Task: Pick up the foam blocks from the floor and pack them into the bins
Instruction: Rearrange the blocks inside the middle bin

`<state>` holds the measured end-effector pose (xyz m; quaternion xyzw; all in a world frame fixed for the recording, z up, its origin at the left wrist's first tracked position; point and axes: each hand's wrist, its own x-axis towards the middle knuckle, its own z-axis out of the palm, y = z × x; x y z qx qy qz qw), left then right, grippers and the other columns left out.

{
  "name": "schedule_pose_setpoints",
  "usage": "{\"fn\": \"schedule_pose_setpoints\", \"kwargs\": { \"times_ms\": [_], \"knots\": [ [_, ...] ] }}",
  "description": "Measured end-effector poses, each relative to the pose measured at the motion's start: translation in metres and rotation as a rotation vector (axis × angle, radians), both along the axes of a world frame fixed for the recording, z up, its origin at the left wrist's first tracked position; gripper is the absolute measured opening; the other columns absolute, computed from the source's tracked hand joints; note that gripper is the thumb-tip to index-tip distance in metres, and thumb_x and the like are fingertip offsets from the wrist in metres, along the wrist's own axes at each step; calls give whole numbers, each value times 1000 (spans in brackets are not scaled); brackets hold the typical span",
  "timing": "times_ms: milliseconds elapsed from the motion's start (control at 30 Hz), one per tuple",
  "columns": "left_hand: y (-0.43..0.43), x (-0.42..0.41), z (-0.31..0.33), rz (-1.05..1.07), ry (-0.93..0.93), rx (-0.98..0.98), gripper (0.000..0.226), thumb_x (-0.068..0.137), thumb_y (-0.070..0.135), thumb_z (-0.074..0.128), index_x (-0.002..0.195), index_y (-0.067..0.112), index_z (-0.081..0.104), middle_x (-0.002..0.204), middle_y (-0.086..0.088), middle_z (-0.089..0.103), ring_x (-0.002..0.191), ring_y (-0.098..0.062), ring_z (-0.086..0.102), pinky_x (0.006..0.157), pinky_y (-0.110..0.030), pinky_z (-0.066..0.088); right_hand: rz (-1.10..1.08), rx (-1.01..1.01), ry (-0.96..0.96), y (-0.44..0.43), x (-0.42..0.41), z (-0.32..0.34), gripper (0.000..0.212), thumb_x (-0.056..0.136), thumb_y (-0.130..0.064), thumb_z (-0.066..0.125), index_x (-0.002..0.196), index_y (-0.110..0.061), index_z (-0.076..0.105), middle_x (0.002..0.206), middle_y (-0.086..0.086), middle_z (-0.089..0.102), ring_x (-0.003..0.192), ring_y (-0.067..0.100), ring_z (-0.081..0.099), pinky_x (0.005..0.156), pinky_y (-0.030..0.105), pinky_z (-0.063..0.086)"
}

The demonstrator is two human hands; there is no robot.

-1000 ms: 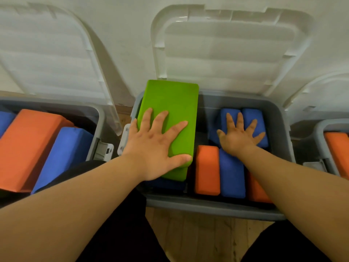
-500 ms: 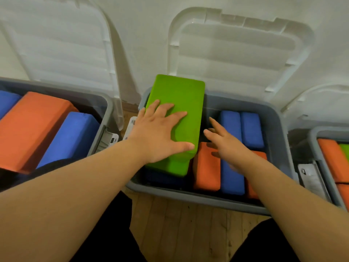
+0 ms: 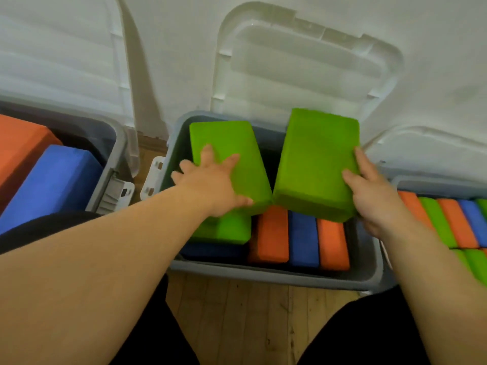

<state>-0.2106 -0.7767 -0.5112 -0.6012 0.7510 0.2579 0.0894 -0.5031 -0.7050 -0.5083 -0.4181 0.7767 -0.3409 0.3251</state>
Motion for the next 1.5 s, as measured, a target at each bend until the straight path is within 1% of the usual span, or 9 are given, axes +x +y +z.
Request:
{"fn": "schedule_pose_setpoints", "kwargs": {
  "times_ms": [67, 200, 333, 733, 867, 933, 1100, 1367, 1500],
  "knots": [
    [-2, 5, -12, 18, -50, 128, 115, 73, 82, 67, 157, 53, -7, 165, -6, -25, 144, -53, 28, 117, -60, 31, 110, 299, 287, 9, -5, -14, 61, 105, -22, 46, 161, -32, 27, 159, 9, 42, 119, 29, 59, 87, 29, 43],
    [-3, 4, -14, 132, 145, 147, 132, 66, 63, 87, 159, 47, -5, 162, -7, -26, 137, -46, 44, 110, -47, 46, 88, 344, 365, 7, 7, -21, 65, 104, -43, 45, 163, -28, 21, 170, 10, 13, 154, 28, 21, 119, 38, 22],
    [-2, 7, -20, 320, 218, 175, 160, 56, 54, 96, 154, 40, -28, 166, -17, -7, 141, -45, 39, 113, -51, 41, 52, 318, 273, 5, 18, -27, 81, 97, -63, 52, 163, -34, 13, 172, 5, -1, 156, 25, 13, 122, 41, 18],
    [13, -3, -8, 163, 613, -184, 119, 71, 45, 90, 162, 31, 14, 166, 5, 15, 151, -13, 20, 121, -31, 22, -54, 175, 148, -1, 12, -33, 125, 73, -51, 88, 163, -26, 5, 163, 2, 33, 144, 27, 40, 115, 45, 38],
    [19, -16, 12, 199, 652, -379, 98, 69, 49, 89, 150, 35, 35, 148, 4, 30, 108, 7, 30, 96, -15, 27, -206, 272, -104, 5, 6, -32, 131, 72, -47, 90, 163, -32, -2, 162, -1, 34, 134, 34, 48, 100, 54, 48],
    [21, -22, 17, 232, 673, -407, 90, 69, 49, 89, 144, 35, 41, 140, 4, 33, 101, 6, 30, 90, -13, 26, -200, 351, -203, 9, 6, -28, 125, 75, -39, 89, 161, -41, -2, 155, -4, 38, 120, 34, 53, 83, 55, 52],
    [22, -36, 15, 150, 645, -354, 81, 74, 50, 86, 144, 27, 50, 139, 4, 41, 119, -11, 47, 93, -11, 26, -204, 300, -353, 20, 15, -17, 125, 72, -21, 93, 159, -48, 8, 134, -12, 50, 108, 27, 61, 93, 59, 53],
    [25, -70, 26, 172, 741, -416, 78, 85, 43, 80, 147, 22, 38, 147, -1, 42, 129, -17, 45, 98, -21, 32, -136, -73, 698, 38, 7, 35, 88, 70, -60, 73, 149, -35, 44, 145, -2, 55, 128, 35, 51, 107, 50, 43],
    [24, -87, 23, 100, 648, -422, 64, 83, 51, 77, 134, 26, 48, 138, -4, 41, 117, -27, 53, 95, -30, 40, 66, 113, 722, 48, 23, 18, 82, 72, -57, 71, 148, -42, 45, 160, 1, 29, 134, 40, 41, 110, 52, 37]
  ]
}}
